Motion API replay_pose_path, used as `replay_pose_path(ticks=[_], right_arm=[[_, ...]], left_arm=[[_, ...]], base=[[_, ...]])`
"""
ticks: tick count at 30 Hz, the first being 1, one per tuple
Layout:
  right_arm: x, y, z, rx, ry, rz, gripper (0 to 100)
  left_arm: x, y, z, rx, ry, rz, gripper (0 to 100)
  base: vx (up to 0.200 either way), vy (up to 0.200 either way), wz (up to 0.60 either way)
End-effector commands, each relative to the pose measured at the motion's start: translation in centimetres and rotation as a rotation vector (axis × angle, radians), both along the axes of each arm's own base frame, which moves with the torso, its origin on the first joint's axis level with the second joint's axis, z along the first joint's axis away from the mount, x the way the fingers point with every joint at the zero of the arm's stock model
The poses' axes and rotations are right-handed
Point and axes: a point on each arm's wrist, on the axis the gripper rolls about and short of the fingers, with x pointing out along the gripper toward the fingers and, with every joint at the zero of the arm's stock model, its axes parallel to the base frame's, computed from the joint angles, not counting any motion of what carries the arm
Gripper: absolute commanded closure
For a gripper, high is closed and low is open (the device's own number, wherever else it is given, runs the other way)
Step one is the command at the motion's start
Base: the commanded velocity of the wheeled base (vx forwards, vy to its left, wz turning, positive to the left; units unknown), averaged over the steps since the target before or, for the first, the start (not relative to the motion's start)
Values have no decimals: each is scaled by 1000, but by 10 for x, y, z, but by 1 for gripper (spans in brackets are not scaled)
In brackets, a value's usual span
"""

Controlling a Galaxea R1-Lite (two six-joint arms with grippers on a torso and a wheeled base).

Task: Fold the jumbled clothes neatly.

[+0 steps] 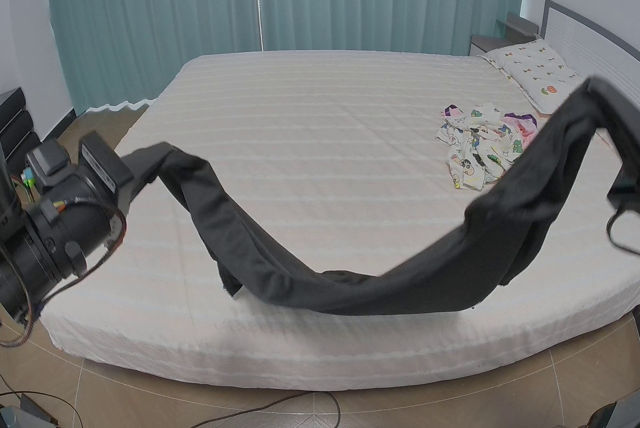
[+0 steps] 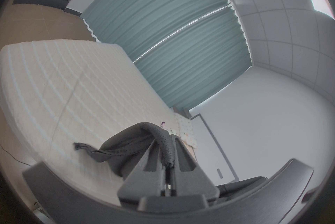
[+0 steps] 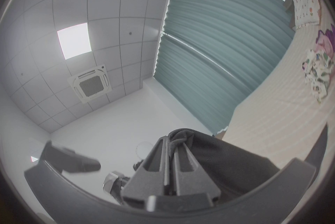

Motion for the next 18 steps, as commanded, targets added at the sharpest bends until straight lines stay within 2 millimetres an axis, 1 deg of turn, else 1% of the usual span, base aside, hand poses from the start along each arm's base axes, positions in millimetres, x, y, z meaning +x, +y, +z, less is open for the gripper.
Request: replay_pose_path(ticks=[1, 2, 4, 6, 7, 8, 9, 10, 11, 12, 13, 14, 15, 16, 17, 18], right_arm=[[50, -42, 94, 31, -57, -224, 100], [70, -46, 104, 28, -62, -275, 100], [104, -53, 119, 40, -76, -349, 100], [133, -60, 127, 46, -80, -414, 100], [145, -62, 129, 46, -71, -433, 100], [149, -62, 129, 46, -64, -440, 100], [169, -60, 125, 28, -10, -459, 100], [169, -60, 125, 28, -10, -459, 100], [184, -59, 116, 2, 37, -474, 100], [205, -57, 98, -42, 90, -510, 100], [215, -56, 89, -57, 109, -534, 100], [223, -56, 81, -65, 128, -554, 100], [238, -56, 67, -70, 165, -589, 100], [238, -56, 67, -70, 165, -589, 100], [254, -56, 51, -64, 194, -627, 100], [256, -56, 48, -64, 198, -631, 100]], left_arm=[[21, 11, 59, -59, -92, 110, 100], [30, 9, 60, -47, -71, 122, 100], [44, 5, 57, -32, -40, 137, 100], [58, 1, 52, -18, -15, 150, 100], [64, -1, 49, -11, -5, 154, 100], [66, -2, 49, -10, -3, 156, 100], [80, -6, 44, -1, 17, 167, 100], [80, -6, 44, -1, 17, 167, 100], [90, -7, 40, 6, 32, 179, 100], [103, -9, 34, 16, 51, 193, 100], [108, -9, 32, 20, 57, 199, 100], [114, -11, 29, 25, 67, 201, 100], [123, -12, 25, 30, 78, 208, 100], [123, -12, 25, 30, 78, 208, 100], [135, -14, 20, 37, 92, 218, 100], [137, -14, 19, 37, 93, 218, 100]], base=[[0, 0, 0], [0, 0, 0], [0, 0, 0], [0, 0, 0], [0, 0, 0], [0, 0, 0], [0, 0, 0], [0, 0, 0], [0, 0, 0], [0, 0, 0], [0, 0, 0], [200, 0, 0], [200, 0, 0], [200, 0, 0], [200, 0, 0], [200, 0, 0]])
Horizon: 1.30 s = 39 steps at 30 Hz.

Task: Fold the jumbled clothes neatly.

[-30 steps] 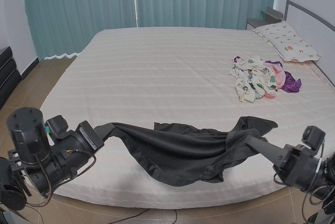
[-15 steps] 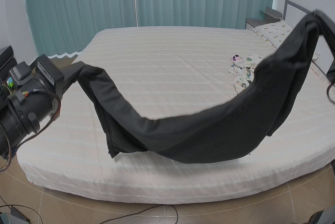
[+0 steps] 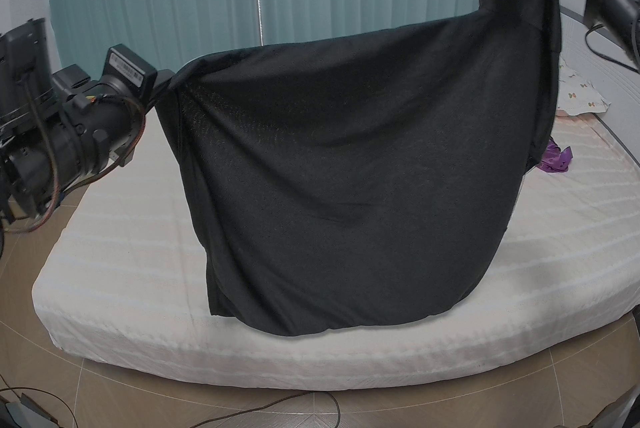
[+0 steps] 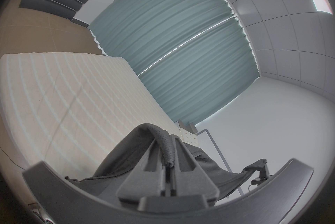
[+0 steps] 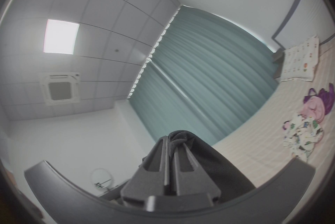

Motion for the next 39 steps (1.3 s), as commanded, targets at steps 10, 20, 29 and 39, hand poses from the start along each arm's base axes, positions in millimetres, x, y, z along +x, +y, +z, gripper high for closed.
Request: replay_pose_path(ticks=[10, 20, 29, 39], right_arm=[[157, -11, -125, -32, 350, -258, 100], [184, 2, -191, -52, 459, -276, 100], [201, 10, -238, -63, 524, -298, 100], [223, 15, -279, -79, 593, -317, 0]], left_arm=[[126, -23, -63, 79, 189, 91, 100], [153, -34, -106, 127, 284, 95, 100], [184, -29, -153, 148, 347, 134, 100], [228, -17, -206, 154, 359, 204, 0]], base=[[200, 0, 0], [180, 0, 0], [0, 0, 0], [0, 0, 0]])
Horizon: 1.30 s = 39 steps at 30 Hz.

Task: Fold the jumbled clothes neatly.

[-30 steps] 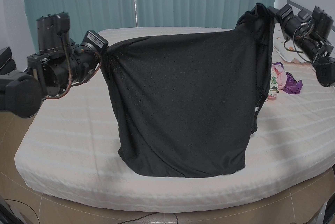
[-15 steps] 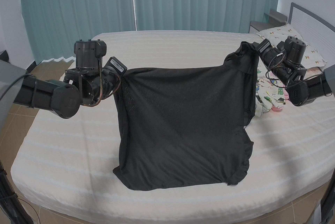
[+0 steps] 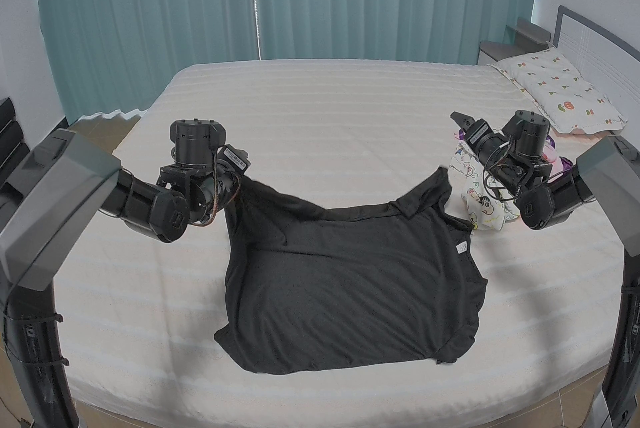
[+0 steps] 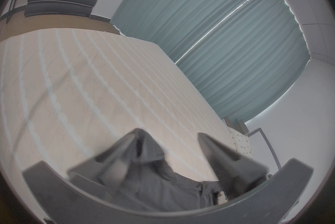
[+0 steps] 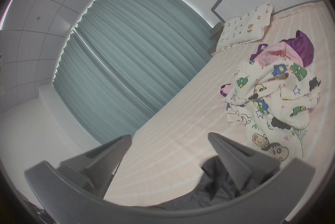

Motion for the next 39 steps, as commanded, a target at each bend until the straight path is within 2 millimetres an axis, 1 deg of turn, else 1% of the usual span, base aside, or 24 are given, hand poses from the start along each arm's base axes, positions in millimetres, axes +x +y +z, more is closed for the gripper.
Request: replay_pose_path(ticks=[1, 2, 3, 5, 9, 12, 13, 16, 19, 22, 24, 27, 30, 33, 36, 38, 39], right_arm=[[17, -1, -29, -9, 50, -44, 0], [17, -1, -29, -9, 50, -44, 0], [16, -7, -35, -15, 79, -63, 0], [12, -8, -41, -22, 117, -63, 0], [6, -9, -45, -30, 153, -57, 0], [-8, -11, -47, -38, 193, -47, 0], [-11, -11, -48, -39, 204, -38, 0], [-31, -17, -58, -46, 276, 12, 0], [-47, -29, -68, -88, 330, 49, 0], [-57, -43, -80, -141, 377, 70, 0], [-64, -51, -90, -171, 414, 95, 0], [-70, -53, -103, -188, 455, 125, 0], [-71, -52, -113, -188, 481, 137, 0], [-70, -50, -120, -188, 499, 145, 0], [-70, -46, -136, -190, 535, 165, 0], [-69, -41, -145, -193, 546, 178, 0], [-69, -41, -146, -193, 546, 176, 0]], left_arm=[[29, 11, -40, 26, 33, 66, 0], [29, 11, -40, 26, 33, 66, 0], [35, 22, -37, 23, 18, 96, 0], [39, 29, -32, 19, 1, 113, 0], [44, 35, -21, 13, -30, 129, 0], [37, 40, -11, 17, -33, 130, 0], [34, 40, -10, 19, -25, 127, 0], [12, 47, -16, 22, 29, 124, 0], [-11, 58, -21, 6, 64, 91, 0], [-39, 64, -26, -34, 99, 44, 0], [-62, 67, -36, -44, 147, 4, 0], [-85, 70, -49, -67, 185, -34, 0], [-98, 72, -59, -104, 205, -35, 0], [-99, 73, -64, -122, 207, -28, 0], [-99, 74, -69, -124, 224, -32, 0], [-101, 74, -69, -132, 230, -52, 0], [-101, 75, -70, -133, 231, -51, 0]], base=[[0, 0, 0], [0, 0, 0], [0, 0, 0], [0, 0, 0], [0, 0, 0], [0, 0, 0], [0, 0, 0], [0, 0, 0], [0, 0, 0], [0, 0, 0], [0, 0, 0], [0, 0, 0], [0, 0, 0], [0, 0, 0], [0, 0, 0], [0, 0, 0], [0, 0, 0]])
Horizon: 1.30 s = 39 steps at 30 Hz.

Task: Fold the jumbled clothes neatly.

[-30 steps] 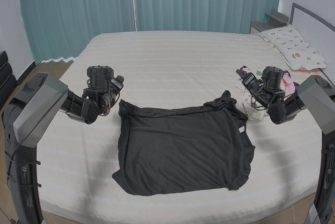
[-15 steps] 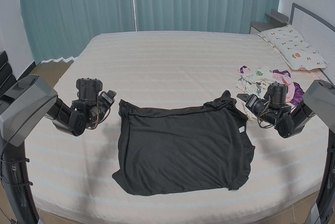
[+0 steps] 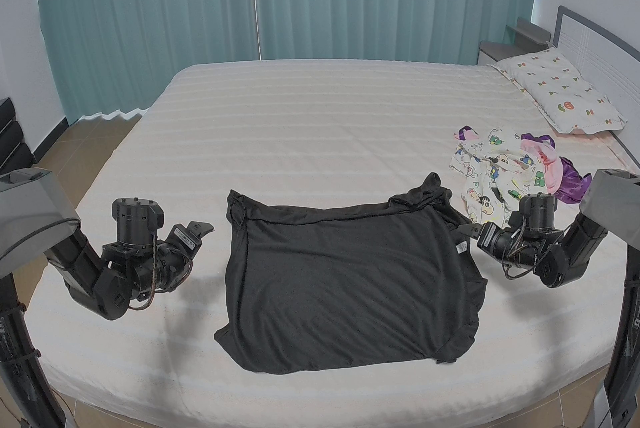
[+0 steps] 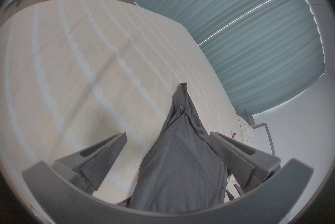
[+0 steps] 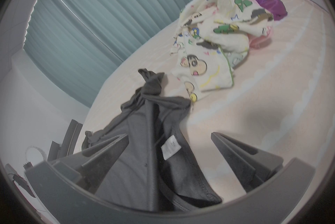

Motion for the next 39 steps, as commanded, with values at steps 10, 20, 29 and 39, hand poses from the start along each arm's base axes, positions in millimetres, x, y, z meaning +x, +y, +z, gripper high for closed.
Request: replay_pose_path(ticks=[10, 20, 29, 39], right_arm=[[0, 4, -29, 30, 53, 34, 0], [4, -5, -26, 137, 55, -47, 100], [-3, -12, -22, 176, 74, -92, 100], [-10, -21, -18, 165, 74, -105, 100]], left_arm=[[-9, 10, 0, -33, 23, -20, 0], [-8, 11, -2, -34, 30, -19, 0], [-8, 14, -2, -35, 30, -13, 0], [-9, 15, 0, -40, 24, -17, 0]], base=[[0, 0, 0], [0, 0, 0], [0, 0, 0], [0, 0, 0]])
